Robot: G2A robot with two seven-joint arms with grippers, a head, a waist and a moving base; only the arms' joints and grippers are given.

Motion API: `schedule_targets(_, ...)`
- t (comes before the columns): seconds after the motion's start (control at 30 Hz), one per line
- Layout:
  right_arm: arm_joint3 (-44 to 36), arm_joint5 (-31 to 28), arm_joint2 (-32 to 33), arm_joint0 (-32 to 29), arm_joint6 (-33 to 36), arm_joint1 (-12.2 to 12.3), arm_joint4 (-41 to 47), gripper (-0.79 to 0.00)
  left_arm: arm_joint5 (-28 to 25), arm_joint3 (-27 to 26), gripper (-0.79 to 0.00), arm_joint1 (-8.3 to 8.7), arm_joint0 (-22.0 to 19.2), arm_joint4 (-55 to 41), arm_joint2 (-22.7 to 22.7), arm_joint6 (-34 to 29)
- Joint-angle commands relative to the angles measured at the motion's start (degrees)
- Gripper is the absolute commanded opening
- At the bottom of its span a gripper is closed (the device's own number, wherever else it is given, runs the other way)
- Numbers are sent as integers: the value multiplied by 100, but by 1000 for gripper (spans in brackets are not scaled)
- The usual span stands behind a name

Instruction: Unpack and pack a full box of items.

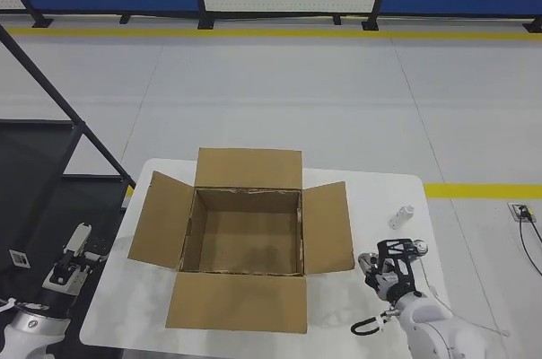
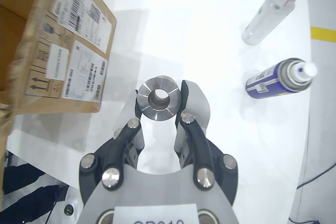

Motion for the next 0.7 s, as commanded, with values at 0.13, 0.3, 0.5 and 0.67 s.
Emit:
schedule_targets(0.13, 1092, 306, -209, 975, 688, 0, -219, -785, 0, 0, 0, 0, 0, 0, 0, 0)
schedule_targets(0.3, 1563, 454, -294, 1392, 949, 7, -384, -785, 0, 0, 0, 0, 0, 0, 0, 0)
schedule_targets(0.5, 1824, 532, -397, 1591, 1090, 21, -605, -619, 0, 0, 0, 0, 0, 0, 0, 0)
schedule_targets(0.67, 1930, 593, -451, 1663, 1166, 22, -599, -474, 0, 0, 0, 0, 0, 0, 0, 0)
